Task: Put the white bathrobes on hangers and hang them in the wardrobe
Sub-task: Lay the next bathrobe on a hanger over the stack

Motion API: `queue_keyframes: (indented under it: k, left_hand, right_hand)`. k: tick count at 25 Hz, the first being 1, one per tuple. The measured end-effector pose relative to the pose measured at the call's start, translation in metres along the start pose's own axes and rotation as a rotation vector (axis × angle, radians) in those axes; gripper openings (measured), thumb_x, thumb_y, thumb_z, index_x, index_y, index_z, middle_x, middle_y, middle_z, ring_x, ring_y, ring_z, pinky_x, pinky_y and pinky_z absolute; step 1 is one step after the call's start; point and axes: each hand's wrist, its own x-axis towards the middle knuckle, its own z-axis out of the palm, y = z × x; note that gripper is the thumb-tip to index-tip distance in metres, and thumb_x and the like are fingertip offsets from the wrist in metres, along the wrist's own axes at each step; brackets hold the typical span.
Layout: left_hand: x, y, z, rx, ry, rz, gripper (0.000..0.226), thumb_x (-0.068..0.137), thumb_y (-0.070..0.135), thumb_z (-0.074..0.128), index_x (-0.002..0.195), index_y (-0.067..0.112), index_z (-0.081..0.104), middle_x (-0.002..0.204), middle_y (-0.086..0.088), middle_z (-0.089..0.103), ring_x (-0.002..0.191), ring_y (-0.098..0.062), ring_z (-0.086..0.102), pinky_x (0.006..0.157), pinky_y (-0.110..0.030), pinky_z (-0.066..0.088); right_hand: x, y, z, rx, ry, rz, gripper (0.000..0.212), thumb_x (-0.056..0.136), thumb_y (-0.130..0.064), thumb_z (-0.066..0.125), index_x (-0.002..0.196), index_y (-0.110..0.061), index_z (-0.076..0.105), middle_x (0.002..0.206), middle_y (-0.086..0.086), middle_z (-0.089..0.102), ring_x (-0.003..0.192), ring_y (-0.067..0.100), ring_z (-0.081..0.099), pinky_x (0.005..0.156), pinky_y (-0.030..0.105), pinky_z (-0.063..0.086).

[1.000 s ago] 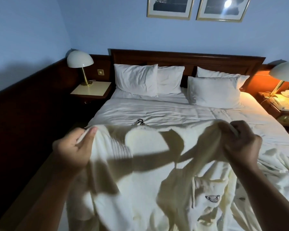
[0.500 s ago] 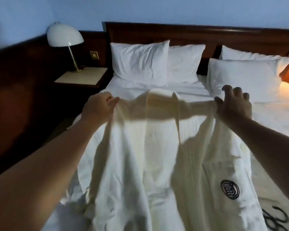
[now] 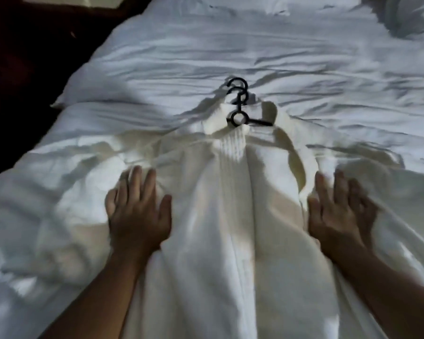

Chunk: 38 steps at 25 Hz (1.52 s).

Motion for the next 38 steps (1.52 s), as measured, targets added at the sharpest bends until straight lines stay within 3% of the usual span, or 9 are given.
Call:
queue_keyframes:
  k: [8, 13, 16, 18, 21, 26, 32, 35, 38]
  left_hand:
    - [0.007, 0.002, -0.010, -0.049, -0.062, -0.044, 0.068, 0.094, 0.053, 0.047, 0.153, 0.019, 0.046, 0.164, -0.012, 0.033, 0.152, -0.032, 0.030, 0.116, -0.054, 0.026]
    - [0.008, 0.001, -0.009, -0.096, -0.062, -0.063, 0.068, 0.093, 0.054, 0.047, 0.153, 0.022, 0.045, 0.165, -0.009, 0.031, 0.153, -0.031, 0.026, 0.117, -0.054, 0.026]
    - [0.008, 0.000, -0.007, -0.100, -0.057, -0.067, 0.068, 0.094, 0.054, 0.045, 0.155, 0.023, 0.043, 0.166, -0.008, 0.030, 0.154, -0.030, 0.024, 0.117, -0.054, 0.025]
    - [0.007, -0.002, -0.007, -0.095, -0.042, -0.067, 0.068, 0.095, 0.054, 0.044, 0.155, 0.024, 0.042, 0.166, -0.008, 0.029, 0.155, -0.029, 0.023, 0.118, -0.053, 0.024]
    - [0.005, 0.000, -0.006, -0.106, -0.028, -0.063, 0.068, 0.094, 0.054, 0.046, 0.154, 0.023, 0.044, 0.166, -0.008, 0.030, 0.155, -0.029, 0.024, 0.118, -0.053, 0.024]
    - [0.009, -0.008, -0.010, -0.209, -0.004, -0.041, 0.067, 0.088, 0.051, 0.054, 0.149, 0.026, 0.050, 0.164, -0.005, 0.035, 0.154, -0.028, 0.027, 0.117, -0.053, 0.027]
    - [0.038, -0.033, -0.042, -0.662, 0.159, -0.212, 0.073, 0.079, 0.021, 0.057, 0.151, 0.015, 0.045, 0.156, -0.010, 0.043, 0.143, -0.029, 0.041, 0.113, -0.043, 0.040]
    - [0.090, -0.081, -0.066, -0.425, -0.270, -0.235, 0.062, 0.086, 0.033, 0.056, 0.146, 0.026, 0.046, 0.139, 0.000, 0.055, 0.128, -0.028, 0.046, 0.102, -0.044, 0.037]
    - [0.121, -0.115, -0.088, -0.582, -0.759, -0.231, 0.019, 0.085, 0.045, 0.068, 0.095, 0.029, 0.070, 0.091, 0.007, 0.070, 0.096, -0.024, 0.066, 0.085, -0.042, 0.045]
  right_hand:
    - [0.008, 0.020, 0.007, -0.076, -0.224, -0.042, 0.072, 0.101, -0.062, 0.006, 0.163, -0.026, 0.015, 0.171, 0.004, 0.006, 0.157, 0.030, 0.005, 0.123, 0.064, 0.013]
    - [0.019, -0.045, -0.050, 0.303, -0.040, 0.262, 0.056, 0.083, -0.058, 0.030, 0.132, -0.044, 0.051, 0.150, 0.003, 0.036, 0.138, 0.035, 0.032, 0.115, 0.062, 0.023]
    - [0.025, -0.156, -0.089, 0.569, 0.155, -0.131, 0.039, 0.080, -0.033, 0.048, 0.116, -0.031, 0.062, 0.126, 0.001, 0.053, 0.121, 0.030, 0.047, 0.103, 0.043, 0.029]
    - [0.038, -0.220, -0.078, 0.559, 0.020, -0.452, 0.048, 0.080, -0.028, 0.051, 0.127, -0.027, 0.061, 0.130, -0.003, 0.060, 0.121, 0.027, 0.054, 0.104, 0.046, 0.034]
    - [0.062, -0.270, -0.036, 0.402, -0.242, -0.314, 0.045, 0.081, -0.032, 0.054, 0.125, -0.034, 0.060, 0.131, -0.008, 0.054, 0.126, 0.023, 0.043, 0.104, 0.050, 0.026]
    - [0.052, -0.271, 0.014, 0.276, 0.083, -0.337, 0.025, 0.075, -0.037, 0.049, 0.090, -0.019, 0.057, 0.099, 0.004, 0.052, 0.100, 0.030, 0.044, 0.080, 0.042, 0.022]
    - [0.059, -0.278, 0.030, 0.206, 0.120, -0.313, 0.037, 0.070, -0.034, 0.050, 0.098, -0.015, 0.063, 0.109, 0.011, 0.052, 0.100, 0.035, 0.042, 0.086, 0.050, 0.031]
    - [0.059, -0.278, 0.031, 0.167, 0.114, -0.317, 0.046, 0.071, -0.035, 0.051, 0.112, -0.020, 0.065, 0.111, 0.009, 0.052, 0.102, 0.036, 0.043, 0.089, 0.053, 0.033]
    - [0.059, -0.279, 0.028, 0.135, 0.109, -0.308, 0.051, 0.072, -0.035, 0.050, 0.120, -0.025, 0.063, 0.113, 0.007, 0.051, 0.104, 0.035, 0.043, 0.091, 0.053, 0.031]
